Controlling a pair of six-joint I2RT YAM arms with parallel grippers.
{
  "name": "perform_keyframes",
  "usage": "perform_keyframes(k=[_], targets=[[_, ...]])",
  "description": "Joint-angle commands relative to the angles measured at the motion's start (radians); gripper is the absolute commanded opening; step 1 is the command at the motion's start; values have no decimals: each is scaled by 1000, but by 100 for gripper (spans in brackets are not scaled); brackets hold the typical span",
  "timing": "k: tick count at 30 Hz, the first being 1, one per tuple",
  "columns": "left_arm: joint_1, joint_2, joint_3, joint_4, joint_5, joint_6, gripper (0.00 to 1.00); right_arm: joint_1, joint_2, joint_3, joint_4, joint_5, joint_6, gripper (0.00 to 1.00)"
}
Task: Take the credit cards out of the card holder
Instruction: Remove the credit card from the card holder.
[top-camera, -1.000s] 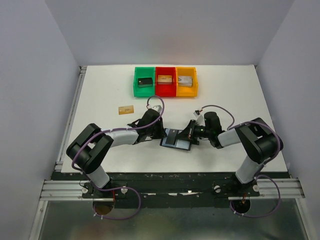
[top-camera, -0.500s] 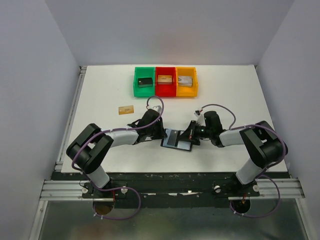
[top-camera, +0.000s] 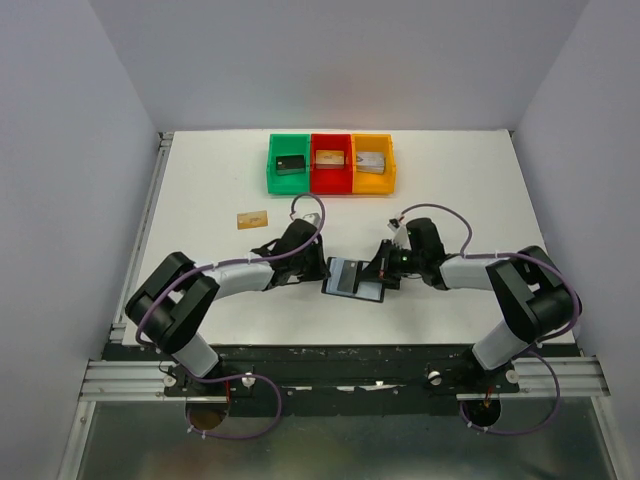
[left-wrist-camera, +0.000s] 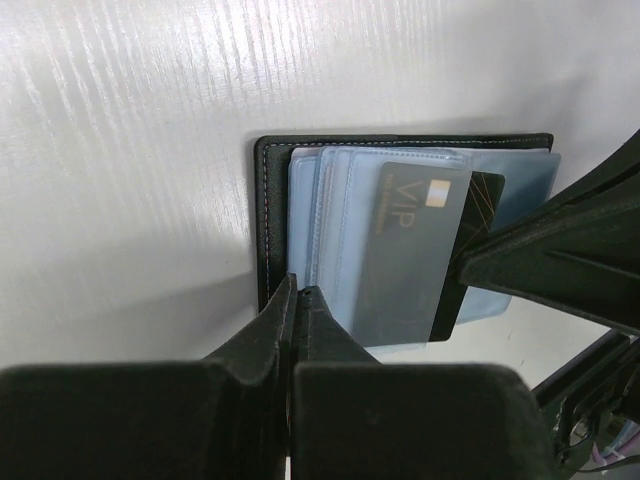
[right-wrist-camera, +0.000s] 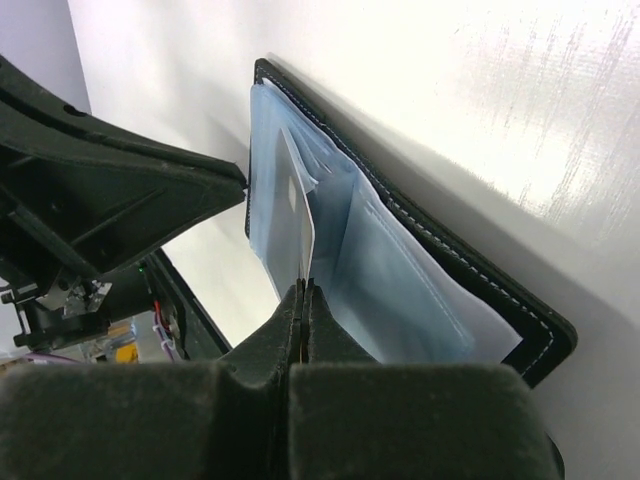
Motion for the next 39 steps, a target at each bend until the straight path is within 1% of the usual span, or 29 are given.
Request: perform_keyframes(k=[1, 5, 8, 12, 15, 23, 27, 28, 29, 32, 34, 39], targets=[[-6, -72, 7, -60, -33, 40, 0, 5, -5, 51, -108, 36, -70, 0], [-6, -100, 24, -54, -3, 54, 0, 7, 9, 77, -143, 31, -96, 0], [-5, -98, 32, -3, 54, 66, 0, 7, 20, 103, -175, 23, -118, 0], [-5, -48, 52, 40, 111, 70, 0, 7, 35, 146, -218, -4, -144, 0], [-5, -2, 59, 49, 123, 66, 0, 7, 40, 166, -234, -20, -155, 1], [-6, 41, 42, 11, 53, 57, 0, 7, 63, 179, -226, -47, -141, 0], [-5, 61, 41, 12, 45, 57, 0, 7, 72, 183, -222, -53, -136, 0], [-6, 67, 41, 15, 43, 57, 0, 8, 72, 185, -219, -55, -135, 1], [-5, 72, 39, 15, 43, 52, 0, 7, 72, 185, -217, -55, -133, 5], [-6, 89, 30, 27, 45, 40, 0, 7, 69, 183, -208, -58, -118, 19], [-6, 96, 20, 40, 50, 28, 0, 5, 70, 177, -189, -63, -100, 26], [-3, 104, 3, 52, 48, 9, 0, 7, 87, 160, -140, -73, -61, 38]])
